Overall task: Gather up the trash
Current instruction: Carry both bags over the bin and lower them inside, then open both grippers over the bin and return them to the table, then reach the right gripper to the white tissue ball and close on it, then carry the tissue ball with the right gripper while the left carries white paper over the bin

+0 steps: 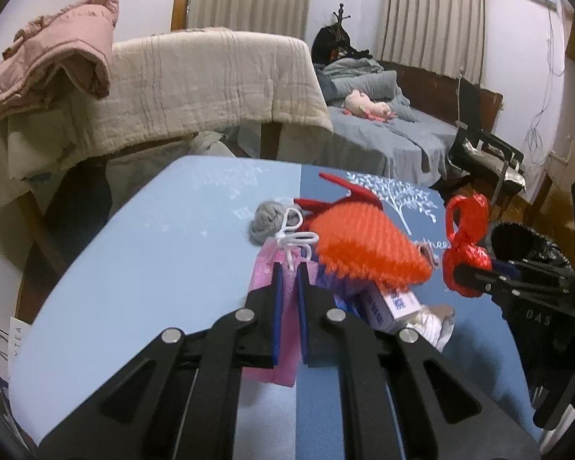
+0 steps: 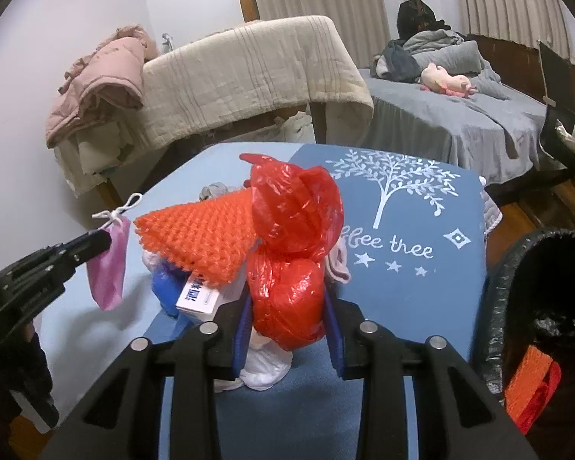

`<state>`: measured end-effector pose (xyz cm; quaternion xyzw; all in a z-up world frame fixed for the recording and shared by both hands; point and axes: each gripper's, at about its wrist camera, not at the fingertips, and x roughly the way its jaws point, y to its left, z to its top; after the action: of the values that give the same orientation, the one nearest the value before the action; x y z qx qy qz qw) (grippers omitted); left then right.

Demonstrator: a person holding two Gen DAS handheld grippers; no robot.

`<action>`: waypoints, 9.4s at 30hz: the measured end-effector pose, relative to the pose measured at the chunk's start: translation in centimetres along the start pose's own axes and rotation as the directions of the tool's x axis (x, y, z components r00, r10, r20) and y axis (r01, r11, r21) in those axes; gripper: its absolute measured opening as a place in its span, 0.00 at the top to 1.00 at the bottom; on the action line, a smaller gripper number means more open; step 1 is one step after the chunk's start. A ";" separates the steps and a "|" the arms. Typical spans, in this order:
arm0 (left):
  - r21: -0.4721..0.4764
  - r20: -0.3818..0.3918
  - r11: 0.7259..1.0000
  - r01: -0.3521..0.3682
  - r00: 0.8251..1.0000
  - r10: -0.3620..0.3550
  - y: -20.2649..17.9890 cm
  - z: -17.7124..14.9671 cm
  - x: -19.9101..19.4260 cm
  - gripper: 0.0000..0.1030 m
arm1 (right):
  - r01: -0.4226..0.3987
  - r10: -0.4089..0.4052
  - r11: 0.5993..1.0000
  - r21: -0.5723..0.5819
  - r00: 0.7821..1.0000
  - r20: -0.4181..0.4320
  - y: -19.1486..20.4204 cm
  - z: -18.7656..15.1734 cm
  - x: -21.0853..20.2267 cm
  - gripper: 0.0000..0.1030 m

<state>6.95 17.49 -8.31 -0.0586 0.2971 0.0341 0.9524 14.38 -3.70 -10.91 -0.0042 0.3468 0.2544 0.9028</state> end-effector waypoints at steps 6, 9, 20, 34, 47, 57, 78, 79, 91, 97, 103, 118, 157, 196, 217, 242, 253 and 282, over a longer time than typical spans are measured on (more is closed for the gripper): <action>-0.004 0.046 1.000 0.010 0.999 -0.010 -1.1 1.5 -1.5 0.97 | -0.004 0.004 1.000 0.006 0.999 0.037 -0.3 0.8 -1.8 0.68; 0.000 0.071 1.000 0.023 0.997 -0.023 -1.9 2.2 -2.2 0.97 | 0.000 -0.001 1.000 0.012 0.998 0.057 -0.5 1.3 -2.8 0.68; 0.030 0.106 0.994 0.102 0.989 -0.105 -6.0 3.9 -3.0 0.97 | 0.032 -0.036 0.999 0.040 0.993 0.109 -2.5 1.6 -6.1 0.68; 0.112 0.099 0.964 0.240 0.963 -0.251 -13.2 4.9 -1.6 0.97 | 0.146 -0.164 0.980 0.137 0.978 0.130 -8.4 0.3 -10.2 0.68; 0.172 0.019 0.898 0.405 0.910 -0.414 -21.6 4.3 1.0 0.97 | 0.290 -0.324 0.927 0.238 0.938 0.119 -14.9 -2.2 -14.8 0.68; 0.242 -0.045 0.827 0.507 0.858 -0.512 -28.3 3.5 2.5 0.97 | 0.377 -0.423 0.871 0.316 0.902 0.089 -19.6 -4.8 -17.5 0.68; 0.244 -0.123 0.760 0.602 0.797 -0.592 -35.2 2.0 4.8 0.66 | 0.450 -0.509 0.796 0.404 0.860 0.045 -24.2 -7.9 -20.1 0.64; 0.243 -0.123 0.761 0.602 0.797 -0.592 -35.1 2.0 4.8 0.64 | 0.452 -0.511 0.794 0.406 0.859 0.044 -24.3 -7.9 -20.1 0.64; 0.247 -0.062 0.829 0.502 0.862 -0.504 -30.6 3.1 4.0 0.27 | 0.474 -0.544 0.776 0.416 0.837 0.063 -23.4 -7.3 -20.6 0.08; 0.216 -0.020 0.879 0.425 0.902 -0.431 -26.6 3.5 3.2 0.17 | 0.448 -0.514 0.808 0.382 0.853 0.087 -21.4 -6.0 -19.6 0.06; 0.189 0.008 0.917 0.350 0.934 -0.358 -22.7 3.5 2.1 0.16 | 0.407 -0.464 0.847 0.342 0.880 0.101 -18.9 -4.7 -17.8 0.06; 0.125 0.059 0.978 0.167 0.983 -0.175 -11.9 2.8 -0.4 0.16 | 0.257 -0.284 0.947 0.190 0.949 0.133 -10.1 -1.6 -11.9 0.06; 0.062 -0.034 0.997 -0.041 0.998 0.043 1.2 -2.8 1.7 0.16 | 0.080 -0.081 0.997 -0.019 0.996 -0.029 3.1 -3.8 2.2 0.06; 0.031 -0.067 1.000 0.000 0.998 0.002 2.3 -1.7 4.6 0.30 | 0.094 -0.093 0.995 0.011 0.991 -0.096 0.5 -2.6 3.8 0.59; -0.025 -0.089 0.997 0.066 0.994 -0.068 3.0 -0.7 6.0 0.83 | 0.098 -0.095 0.995 0.017 0.989 -0.110 -0.1 -2.7 4.5 0.59; 0.018 0.049 0.999 0.046 0.998 -0.046 -0.4 2.9 -1.0 0.83 | 0.098 -0.098 0.995 0.034 0.995 -0.004 -1.1 -0.7 -1.8 0.58; 0.057 0.050 0.990 0.130 0.990 -0.132 -5.1 3.7 -0.9 0.83 | 0.133 -0.137 0.988 0.082 0.989 0.051 -3.5 0.0 -5.6 0.58; 0.196 -0.012 0.904 0.379 0.923 -0.384 -21.1 3.6 1.0 0.83 | 0.365 -0.405 0.892 0.265 0.907 0.114 -15.6 -2.1 -16.1 0.58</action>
<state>11.91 -2.93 -4.00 -0.0219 0.2687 -0.1812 0.9458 10.11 -25.03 -5.03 0.0562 0.2902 0.0260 0.9549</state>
